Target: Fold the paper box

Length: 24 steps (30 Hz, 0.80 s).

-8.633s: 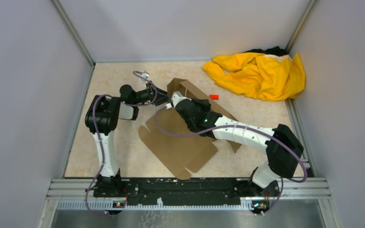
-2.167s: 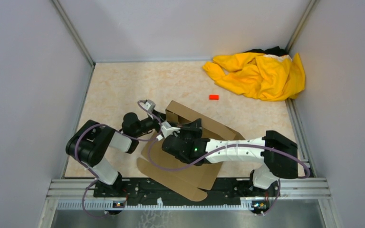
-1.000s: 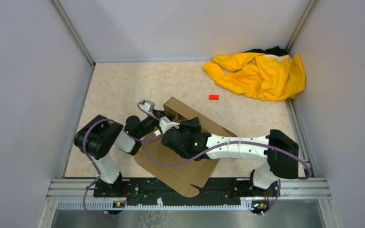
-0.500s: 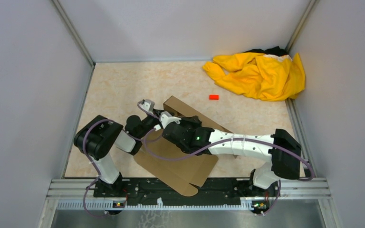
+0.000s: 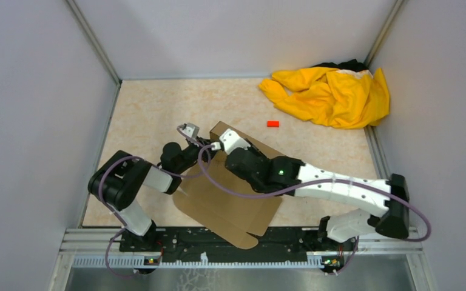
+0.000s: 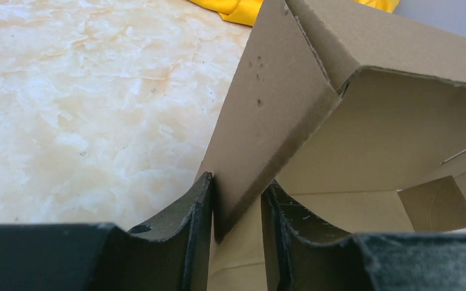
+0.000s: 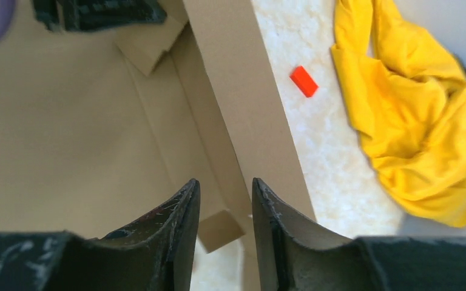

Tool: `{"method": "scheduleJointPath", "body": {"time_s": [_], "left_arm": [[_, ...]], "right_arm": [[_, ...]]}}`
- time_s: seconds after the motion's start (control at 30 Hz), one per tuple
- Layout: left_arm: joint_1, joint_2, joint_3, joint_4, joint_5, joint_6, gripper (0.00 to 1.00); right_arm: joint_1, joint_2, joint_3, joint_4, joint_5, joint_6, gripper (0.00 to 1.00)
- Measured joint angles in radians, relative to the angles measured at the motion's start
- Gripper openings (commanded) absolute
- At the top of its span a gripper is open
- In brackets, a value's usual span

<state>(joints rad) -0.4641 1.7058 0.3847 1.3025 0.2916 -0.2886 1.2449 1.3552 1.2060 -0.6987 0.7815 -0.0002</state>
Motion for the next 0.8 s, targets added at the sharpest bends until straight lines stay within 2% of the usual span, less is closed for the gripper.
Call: {"method": "scheduleJointPath", "body": {"time_s": [0.23,0.37,0.57,0.8], "left_arm": [[0.0,-0.069,0.029,-0.157,-0.005,-0.007,0.31],[0.0,-0.09,0.068,-0.251,-0.011,-0.014,0.29],[0.0,-0.097,0.113,-0.338,-0.022,-0.042,0.28],[0.0,-0.111,0.139,-0.409,-0.031,-0.074,0.29]], "right_arm": [[0.0,-0.322,-0.113,0.051,-0.114,0.229,0.41],[0.0,-0.423,-0.216,0.089,-0.175,0.322,0.38],[0.003,-0.414,-0.356,0.138,-0.256,0.435,0.31],[0.016,-0.339,-0.518,0.378,-0.263,0.599,0.36]]}}
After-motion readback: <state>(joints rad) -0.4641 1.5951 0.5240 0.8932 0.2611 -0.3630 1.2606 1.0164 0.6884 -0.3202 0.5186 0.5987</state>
